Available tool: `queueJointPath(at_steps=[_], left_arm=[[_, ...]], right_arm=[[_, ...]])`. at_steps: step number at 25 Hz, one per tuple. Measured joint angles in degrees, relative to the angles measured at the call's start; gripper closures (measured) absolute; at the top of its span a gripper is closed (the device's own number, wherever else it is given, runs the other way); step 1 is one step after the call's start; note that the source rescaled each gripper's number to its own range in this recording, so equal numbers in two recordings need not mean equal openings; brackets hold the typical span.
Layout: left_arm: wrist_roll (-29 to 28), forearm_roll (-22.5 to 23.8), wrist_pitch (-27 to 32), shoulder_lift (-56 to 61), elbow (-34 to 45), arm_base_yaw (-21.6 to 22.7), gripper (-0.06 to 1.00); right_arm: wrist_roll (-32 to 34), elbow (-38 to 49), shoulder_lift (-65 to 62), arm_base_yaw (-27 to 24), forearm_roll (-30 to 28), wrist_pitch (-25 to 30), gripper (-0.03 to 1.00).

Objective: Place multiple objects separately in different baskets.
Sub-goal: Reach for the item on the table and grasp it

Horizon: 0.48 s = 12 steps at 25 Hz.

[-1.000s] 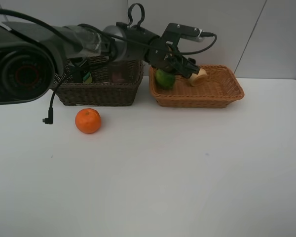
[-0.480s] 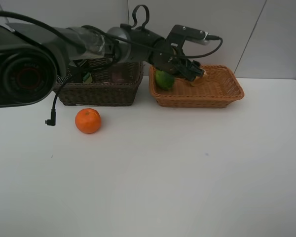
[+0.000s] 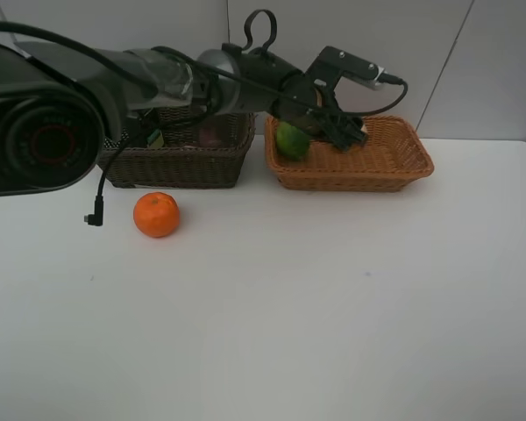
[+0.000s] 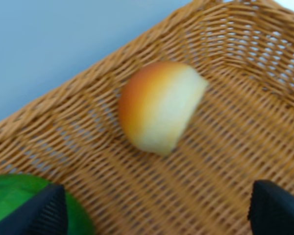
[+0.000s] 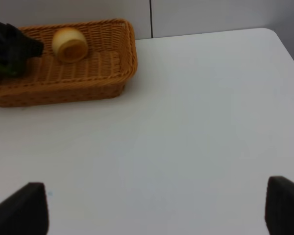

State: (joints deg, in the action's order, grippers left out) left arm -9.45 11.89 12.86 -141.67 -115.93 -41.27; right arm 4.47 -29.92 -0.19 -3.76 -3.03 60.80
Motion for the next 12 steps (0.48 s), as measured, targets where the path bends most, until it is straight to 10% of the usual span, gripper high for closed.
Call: queueJointPath(at_steps=[12], left_arm=[[0.0,1.7,25.5,10.5,0.0,-0.9,-0.02]], right_arm=[[0.0,0.0,0.0,0.0,0.0,0.0,0.02]])
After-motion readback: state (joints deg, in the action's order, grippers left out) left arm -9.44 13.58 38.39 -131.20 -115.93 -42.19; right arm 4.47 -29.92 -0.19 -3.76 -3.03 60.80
